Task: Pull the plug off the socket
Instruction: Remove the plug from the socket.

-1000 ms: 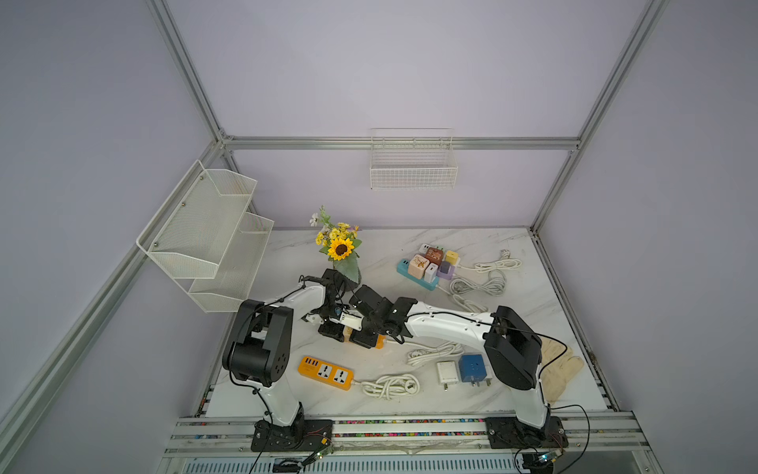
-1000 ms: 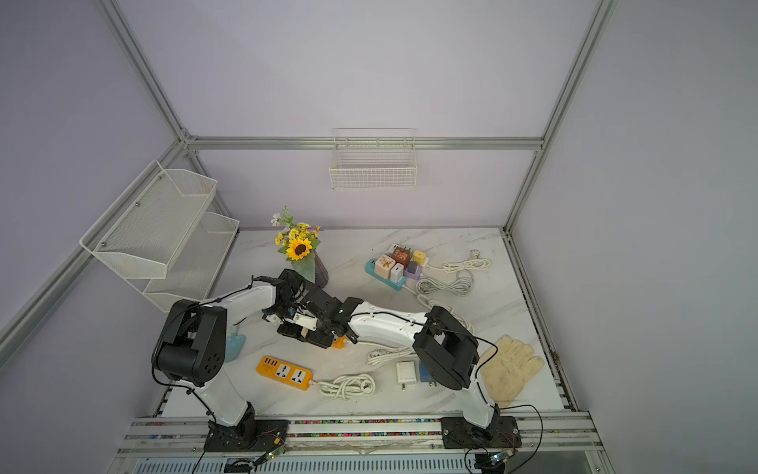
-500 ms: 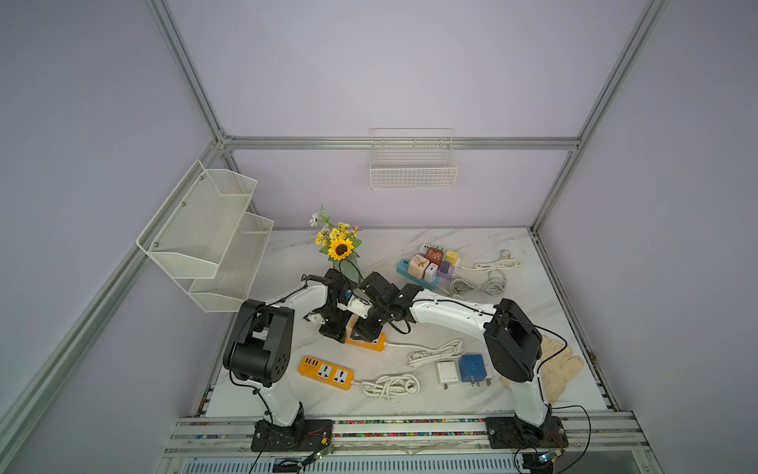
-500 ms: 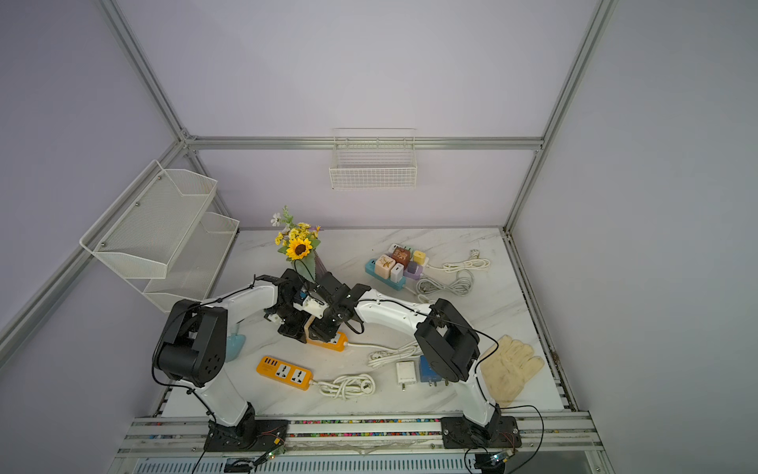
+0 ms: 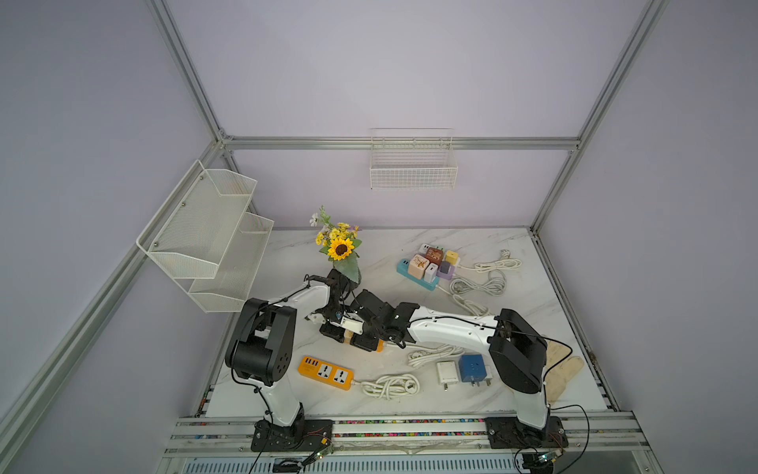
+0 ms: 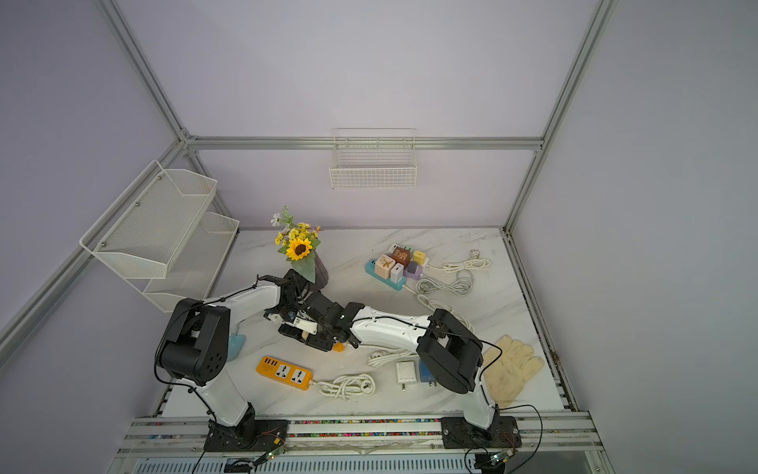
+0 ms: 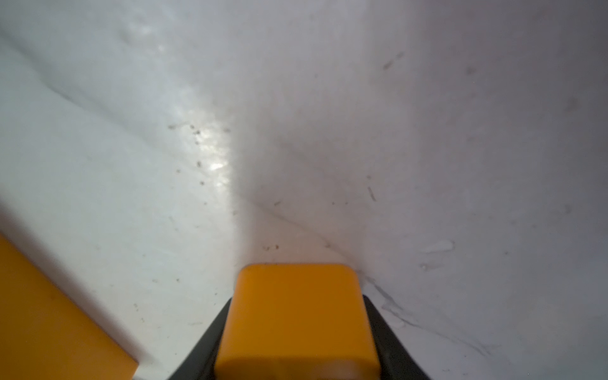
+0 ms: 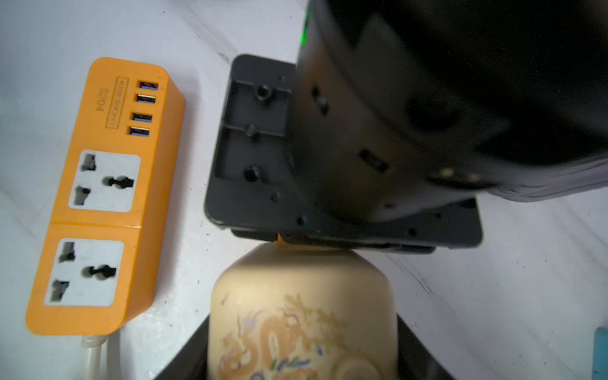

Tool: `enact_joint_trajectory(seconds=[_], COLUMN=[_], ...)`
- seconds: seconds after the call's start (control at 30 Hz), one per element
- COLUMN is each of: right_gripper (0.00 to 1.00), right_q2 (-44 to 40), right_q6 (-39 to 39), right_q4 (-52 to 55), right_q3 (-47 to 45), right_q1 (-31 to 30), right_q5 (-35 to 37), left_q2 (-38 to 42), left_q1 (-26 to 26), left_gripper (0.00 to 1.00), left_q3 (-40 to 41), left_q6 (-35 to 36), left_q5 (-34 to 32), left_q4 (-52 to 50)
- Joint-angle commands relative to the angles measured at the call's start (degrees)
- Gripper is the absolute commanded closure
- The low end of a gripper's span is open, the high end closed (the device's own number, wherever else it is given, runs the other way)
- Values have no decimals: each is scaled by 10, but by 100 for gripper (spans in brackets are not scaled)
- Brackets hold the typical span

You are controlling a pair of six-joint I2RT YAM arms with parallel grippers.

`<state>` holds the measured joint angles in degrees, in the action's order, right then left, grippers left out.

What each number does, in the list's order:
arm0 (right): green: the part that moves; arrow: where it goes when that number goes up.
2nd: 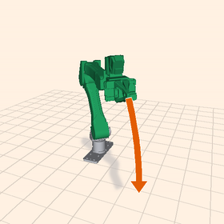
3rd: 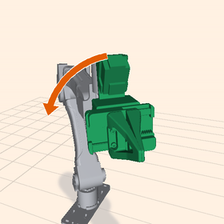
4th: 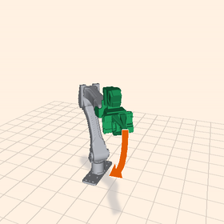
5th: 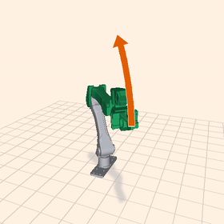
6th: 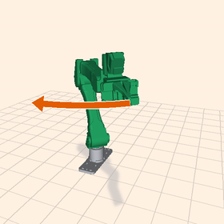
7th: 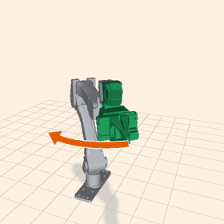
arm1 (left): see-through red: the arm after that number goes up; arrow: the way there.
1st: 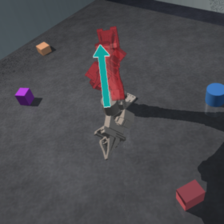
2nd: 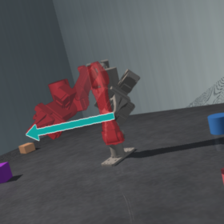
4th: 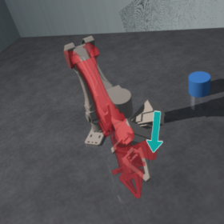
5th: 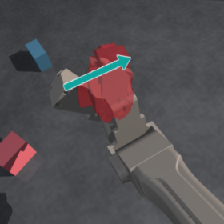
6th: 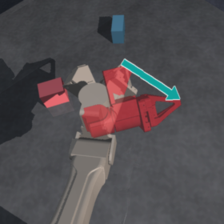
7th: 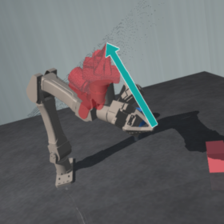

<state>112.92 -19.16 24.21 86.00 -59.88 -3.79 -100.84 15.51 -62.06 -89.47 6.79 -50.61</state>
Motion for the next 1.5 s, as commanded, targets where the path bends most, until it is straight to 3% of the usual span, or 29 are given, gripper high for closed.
enact_joint_trajectory(seconds=[0.0,0.1,0.2,0.33,0.43,0.5,0.67,0.77,0.87,1.03,1.33,1.47], right_gripper=[76,77,77,77,79,78,76,77,78,79,79,79], right_q2=[-55,-58,-56,-46,-42,-54,-75,-73,-69,-63,-52,-47], right_q6=[46,112,141,139,121,101,61,54,54,48,21,9], right_q4=[-39,-49,-44,-26,-14,-34,-80,-103,-123,-123,-119,-140], right_q3=[65,60,63,77,81,61,-4,-34,-46,-44,-54,-66], right_q1=[15,43,56,59,57,52,53,53,53,52,39,30], right_q5=[-124,-207,-241,-222,-158,-114,-94,-101,-95,-94,-65,-33], left_q2=[-25,-25,-26,-29,-28,-25,-1,7,9,3,4,15], left_q1=[-6,-5,-6,-5,-5,-5,-19,-26,-30,-37,-39,-38], left_gripper=[100,100,100,100,100,100,100,48,38,36,42,77], left_q3=[4,2,1,0,1,3,31,26,32,40,41,38], left_q6=[25,28,29,30,30,29,39,47,37,30,4,4], left_q5=[-149,-151,-151,-150,-149,-147,-116,-103,-81,-47,23,17], left_q4=[24,26,27,30,34,40,102,104,107,119,136,105])
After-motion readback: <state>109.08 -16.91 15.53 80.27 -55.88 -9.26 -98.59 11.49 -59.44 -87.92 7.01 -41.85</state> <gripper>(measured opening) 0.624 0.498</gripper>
